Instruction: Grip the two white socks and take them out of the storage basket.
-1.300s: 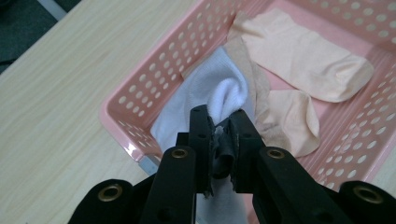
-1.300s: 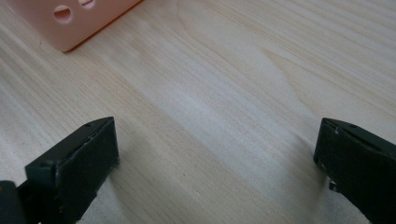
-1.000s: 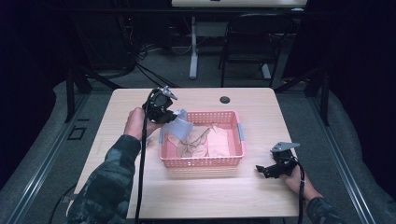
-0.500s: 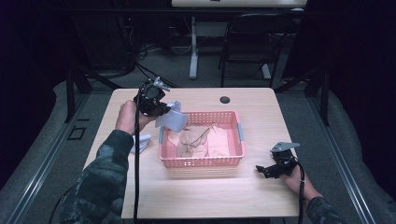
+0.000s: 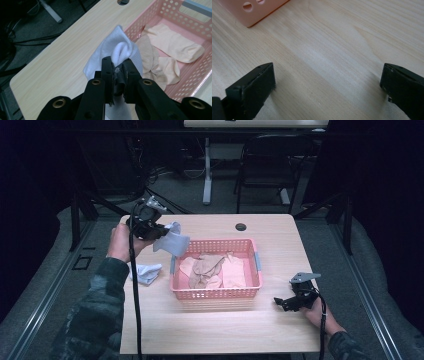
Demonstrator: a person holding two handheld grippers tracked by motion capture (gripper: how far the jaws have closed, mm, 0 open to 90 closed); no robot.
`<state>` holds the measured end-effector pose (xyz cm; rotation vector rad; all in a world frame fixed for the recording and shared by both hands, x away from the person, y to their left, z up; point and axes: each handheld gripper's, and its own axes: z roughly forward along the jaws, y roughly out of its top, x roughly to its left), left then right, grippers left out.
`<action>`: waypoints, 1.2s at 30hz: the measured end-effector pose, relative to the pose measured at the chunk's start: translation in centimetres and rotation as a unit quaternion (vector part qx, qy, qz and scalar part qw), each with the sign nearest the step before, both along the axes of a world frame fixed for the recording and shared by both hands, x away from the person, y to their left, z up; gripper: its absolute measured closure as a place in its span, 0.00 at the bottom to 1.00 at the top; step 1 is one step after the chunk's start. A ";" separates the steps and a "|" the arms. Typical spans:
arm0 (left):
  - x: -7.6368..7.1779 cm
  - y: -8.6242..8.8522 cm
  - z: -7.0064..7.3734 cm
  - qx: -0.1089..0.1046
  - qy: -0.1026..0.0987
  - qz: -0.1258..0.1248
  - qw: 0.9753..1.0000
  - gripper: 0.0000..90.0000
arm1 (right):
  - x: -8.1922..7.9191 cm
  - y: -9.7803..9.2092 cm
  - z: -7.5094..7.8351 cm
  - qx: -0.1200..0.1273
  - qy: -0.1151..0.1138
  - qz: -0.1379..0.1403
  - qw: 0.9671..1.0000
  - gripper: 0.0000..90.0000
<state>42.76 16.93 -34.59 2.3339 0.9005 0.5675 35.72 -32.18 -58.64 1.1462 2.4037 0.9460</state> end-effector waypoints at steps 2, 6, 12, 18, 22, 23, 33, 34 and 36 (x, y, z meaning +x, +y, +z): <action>-0.1 0.8 0.1 -0.001 -0.003 0.009 1.000 0.91 | 0.0 0.0 0.0 0.000 0.000 0.000 1.000 0.00; -0.4 2.7 0.3 -0.015 -0.009 0.026 0.999 0.91 | 0.0 0.0 0.0 0.000 0.000 -0.001 1.000 0.00; -0.8 4.9 -0.1 -0.008 -0.006 0.050 0.999 0.91 | 0.0 0.1 0.0 0.001 0.000 0.000 1.000 0.00; -0.9 6.7 -1.3 -0.008 0.001 0.073 0.997 0.91 | 0.0 0.1 0.0 0.003 0.001 0.001 1.000 0.00; -0.7 7.7 -2.4 -0.006 0.013 0.088 0.996 0.91 | 0.0 0.1 0.0 0.002 0.001 0.001 1.000 0.00; -0.7 7.9 -2.8 -0.004 0.016 0.091 0.996 0.91 | 0.0 0.1 0.0 0.002 0.001 0.001 1.000 0.00; -0.6 9.2 -7.5 -0.001 0.057 0.112 0.992 0.91 | 0.0 0.1 0.0 0.002 0.001 0.001 1.000 0.00; -0.6 9.2 -8.1 0.000 0.061 0.114 0.992 0.91 | 0.0 0.1 0.0 0.002 0.001 0.001 1.000 0.00; -0.5 9.3 -9.3 -0.002 0.073 0.118 0.990 0.91 | 0.0 0.1 0.0 0.002 0.001 0.001 1.000 0.00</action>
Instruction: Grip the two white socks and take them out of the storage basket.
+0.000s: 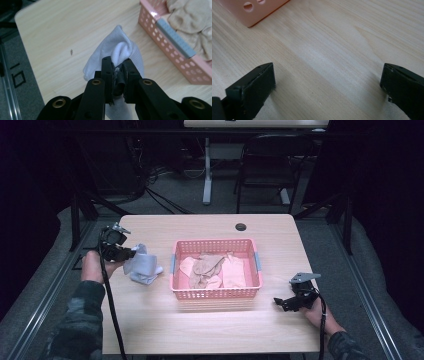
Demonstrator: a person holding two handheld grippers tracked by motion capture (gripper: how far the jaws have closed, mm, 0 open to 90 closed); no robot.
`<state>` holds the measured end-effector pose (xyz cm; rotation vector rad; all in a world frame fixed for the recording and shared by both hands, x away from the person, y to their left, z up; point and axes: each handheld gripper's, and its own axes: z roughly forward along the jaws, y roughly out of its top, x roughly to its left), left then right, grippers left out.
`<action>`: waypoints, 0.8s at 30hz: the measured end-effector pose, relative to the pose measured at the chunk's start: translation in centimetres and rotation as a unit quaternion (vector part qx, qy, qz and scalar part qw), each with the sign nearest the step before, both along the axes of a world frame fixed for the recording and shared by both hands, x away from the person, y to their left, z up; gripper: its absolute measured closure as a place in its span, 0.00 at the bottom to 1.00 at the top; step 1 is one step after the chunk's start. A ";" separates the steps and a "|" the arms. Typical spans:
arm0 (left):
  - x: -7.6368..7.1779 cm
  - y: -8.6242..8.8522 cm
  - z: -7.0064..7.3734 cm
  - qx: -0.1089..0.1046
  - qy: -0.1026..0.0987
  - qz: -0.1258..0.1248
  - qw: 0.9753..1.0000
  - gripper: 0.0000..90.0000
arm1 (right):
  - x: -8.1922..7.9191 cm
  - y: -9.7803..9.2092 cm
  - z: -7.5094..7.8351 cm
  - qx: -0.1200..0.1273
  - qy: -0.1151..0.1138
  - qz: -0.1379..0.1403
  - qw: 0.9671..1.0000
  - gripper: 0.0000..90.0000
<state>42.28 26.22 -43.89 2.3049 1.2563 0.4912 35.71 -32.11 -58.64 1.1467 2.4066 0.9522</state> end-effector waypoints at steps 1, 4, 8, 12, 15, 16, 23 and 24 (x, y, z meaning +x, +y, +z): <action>0.1 0.0 -0.6 -0.002 0.005 0.003 1.000 0.91 | 0.0 0.0 0.0 -0.002 0.000 0.000 1.000 0.00; 0.4 0.0 -2.1 0.000 0.023 0.006 1.000 0.91 | 0.0 0.0 0.0 -0.002 0.000 0.001 1.000 0.00; 1.0 0.0 -3.8 0.002 0.039 0.016 0.999 0.90 | 0.0 0.0 0.0 0.000 0.000 0.000 1.000 0.00; 1.5 0.0 -4.9 0.008 0.052 0.024 0.998 0.90 | 0.0 0.0 0.0 0.000 0.000 0.000 1.000 0.00; 1.7 0.1 -5.4 0.003 0.061 0.030 0.998 0.87 | 0.0 0.0 0.0 0.000 -0.001 -0.001 1.000 0.00; 1.7 0.1 -5.4 0.007 0.059 0.036 0.998 0.83 | 0.0 0.0 0.0 0.000 0.000 0.000 1.000 0.00; 0.4 1.0 -4.6 0.016 0.031 0.065 0.997 0.42 | 0.0 0.0 0.0 0.000 0.000 0.000 1.000 0.00; 0.0 1.3 -4.4 0.017 0.023 0.066 0.997 0.36 | 0.0 0.0 0.0 -0.002 0.000 0.000 1.000 0.00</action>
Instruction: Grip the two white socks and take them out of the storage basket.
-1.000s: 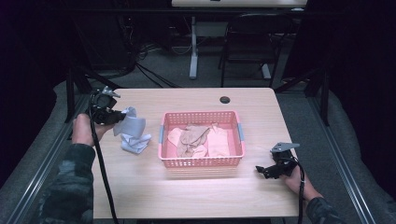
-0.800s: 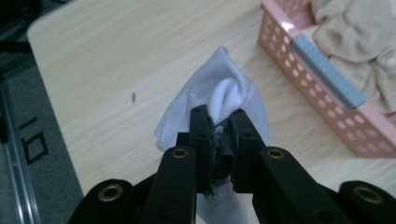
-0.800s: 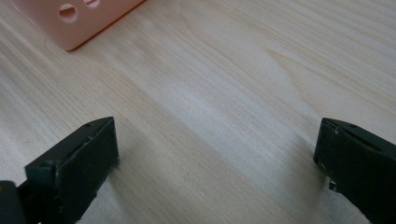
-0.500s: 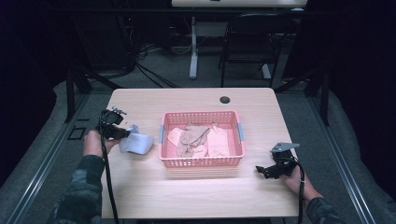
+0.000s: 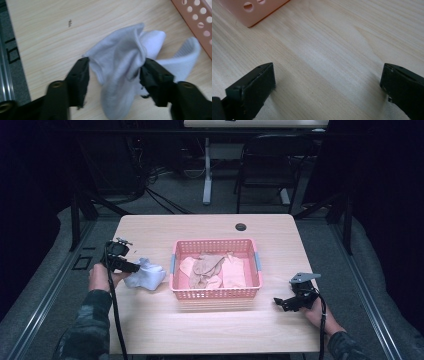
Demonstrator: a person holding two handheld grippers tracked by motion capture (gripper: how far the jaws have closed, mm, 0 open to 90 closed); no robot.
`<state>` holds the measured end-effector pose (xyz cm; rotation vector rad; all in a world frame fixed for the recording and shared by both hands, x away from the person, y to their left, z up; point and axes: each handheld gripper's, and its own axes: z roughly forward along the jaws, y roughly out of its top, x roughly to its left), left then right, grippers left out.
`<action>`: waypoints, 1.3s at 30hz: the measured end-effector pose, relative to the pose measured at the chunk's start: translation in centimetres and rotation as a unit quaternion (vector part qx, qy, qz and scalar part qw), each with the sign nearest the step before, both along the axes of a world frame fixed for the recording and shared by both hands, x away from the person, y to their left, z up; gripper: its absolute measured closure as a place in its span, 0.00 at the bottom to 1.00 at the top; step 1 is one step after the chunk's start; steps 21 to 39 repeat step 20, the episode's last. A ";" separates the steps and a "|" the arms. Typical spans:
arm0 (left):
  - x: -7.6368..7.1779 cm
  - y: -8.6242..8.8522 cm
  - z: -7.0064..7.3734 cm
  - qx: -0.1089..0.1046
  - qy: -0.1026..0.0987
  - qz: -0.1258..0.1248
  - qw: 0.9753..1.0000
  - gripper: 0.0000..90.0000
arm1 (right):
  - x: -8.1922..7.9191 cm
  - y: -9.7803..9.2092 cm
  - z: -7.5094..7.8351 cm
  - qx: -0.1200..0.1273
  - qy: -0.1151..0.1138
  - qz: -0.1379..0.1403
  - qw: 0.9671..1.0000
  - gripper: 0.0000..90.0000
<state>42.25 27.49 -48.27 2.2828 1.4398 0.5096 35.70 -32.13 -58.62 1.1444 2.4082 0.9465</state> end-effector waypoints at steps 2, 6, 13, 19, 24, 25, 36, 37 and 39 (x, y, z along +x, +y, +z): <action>-0.9 0.5 0.4 0.003 -0.011 0.004 1.000 0.27 | 0.0 0.0 0.0 0.000 0.000 0.000 1.000 0.00; -3.1 1.5 0.8 0.003 -0.028 0.011 1.000 0.17 | 0.0 0.0 0.0 0.003 0.000 -0.001 1.000 0.00; -6.9 2.2 -1.0 0.008 -0.030 0.018 0.999 0.09 | -0.1 0.0 0.0 0.003 -0.002 -0.003 1.000 0.00; -8.2 2.5 -2.6 0.002 -0.021 0.021 1.000 0.06 | 0.0 0.0 -0.1 0.004 -0.001 -0.002 1.000 0.00; -8.2 2.5 -2.6 0.005 -0.023 0.021 1.000 0.05 | 0.0 0.0 -0.1 0.004 -0.001 -0.002 1.000 0.00; -8.2 2.5 -2.6 0.005 -0.023 0.021 1.000 0.05 | 0.0 0.0 -0.1 0.004 -0.001 -0.002 1.000 0.00; -8.2 2.5 -2.6 0.005 -0.023 0.021 1.000 0.05 | 0.0 0.0 -0.1 0.004 -0.001 -0.002 1.000 0.00; -8.2 2.5 -2.6 0.005 -0.023 0.021 1.000 0.05 | 0.0 0.0 -0.1 0.004 -0.001 -0.002 1.000 0.00; -8.2 2.5 -2.6 0.005 -0.023 0.021 1.000 0.05 | 0.0 0.0 -0.1 0.004 -0.001 -0.002 1.000 0.00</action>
